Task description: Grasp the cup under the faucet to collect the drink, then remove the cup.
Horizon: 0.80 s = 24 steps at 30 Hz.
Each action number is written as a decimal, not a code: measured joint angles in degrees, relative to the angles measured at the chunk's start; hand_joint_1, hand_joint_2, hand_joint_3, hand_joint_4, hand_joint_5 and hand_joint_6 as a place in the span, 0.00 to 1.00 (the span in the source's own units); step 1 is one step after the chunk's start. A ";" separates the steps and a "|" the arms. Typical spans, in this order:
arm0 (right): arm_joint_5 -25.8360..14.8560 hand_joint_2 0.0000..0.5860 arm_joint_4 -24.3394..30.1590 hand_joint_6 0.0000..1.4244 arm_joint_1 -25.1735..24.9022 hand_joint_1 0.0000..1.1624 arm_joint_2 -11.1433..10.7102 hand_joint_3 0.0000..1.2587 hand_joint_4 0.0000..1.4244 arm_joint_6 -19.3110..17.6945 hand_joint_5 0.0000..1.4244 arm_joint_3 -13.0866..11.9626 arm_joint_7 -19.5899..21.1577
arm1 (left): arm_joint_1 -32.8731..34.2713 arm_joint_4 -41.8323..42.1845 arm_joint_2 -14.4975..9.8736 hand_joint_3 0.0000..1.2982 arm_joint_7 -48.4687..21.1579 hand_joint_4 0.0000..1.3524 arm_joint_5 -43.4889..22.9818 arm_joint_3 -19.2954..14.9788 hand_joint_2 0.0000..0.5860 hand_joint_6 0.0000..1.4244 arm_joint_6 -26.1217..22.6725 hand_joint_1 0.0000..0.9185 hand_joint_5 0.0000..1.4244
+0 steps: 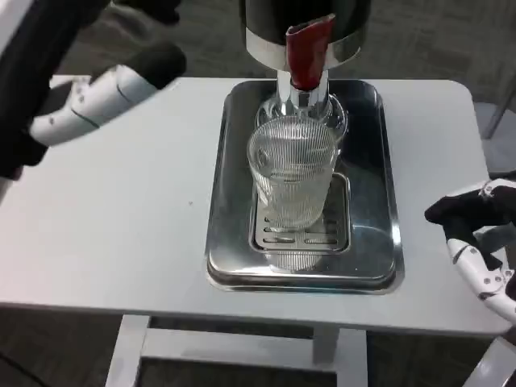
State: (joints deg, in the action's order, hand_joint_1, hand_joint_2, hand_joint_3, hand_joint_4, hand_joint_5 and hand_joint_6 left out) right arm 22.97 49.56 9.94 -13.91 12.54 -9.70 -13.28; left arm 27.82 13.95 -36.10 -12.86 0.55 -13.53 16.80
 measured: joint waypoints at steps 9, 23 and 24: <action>0.16 0.84 0.32 0.41 0.02 0.57 0.12 0.49 0.35 0.06 0.35 0.44 0.13 | 10.95 -3.96 -1.23 0.17 -12.61 0.16 -16.34 0.73 0.10 0.23 -8.40 0.00 0.20; 0.26 0.85 0.71 0.41 0.51 0.57 0.25 0.49 0.35 0.12 0.35 0.87 0.58 | 20.67 -12.20 2.46 0.11 -25.98 0.07 -25.01 6.89 0.11 0.17 -21.21 0.00 0.13; 0.25 0.85 0.71 0.41 0.52 0.57 0.25 0.49 0.35 0.12 0.35 0.87 0.59 | 21.10 -12.47 2.76 0.11 -26.54 0.07 -25.19 7.02 0.11 0.17 -22.04 0.00 0.13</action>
State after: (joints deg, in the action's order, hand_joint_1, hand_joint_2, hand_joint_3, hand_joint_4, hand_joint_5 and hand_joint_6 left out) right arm 23.22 50.28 10.45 -13.66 12.66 -8.84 -12.69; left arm 48.93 1.48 -33.34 -39.41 -24.63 -6.51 -5.24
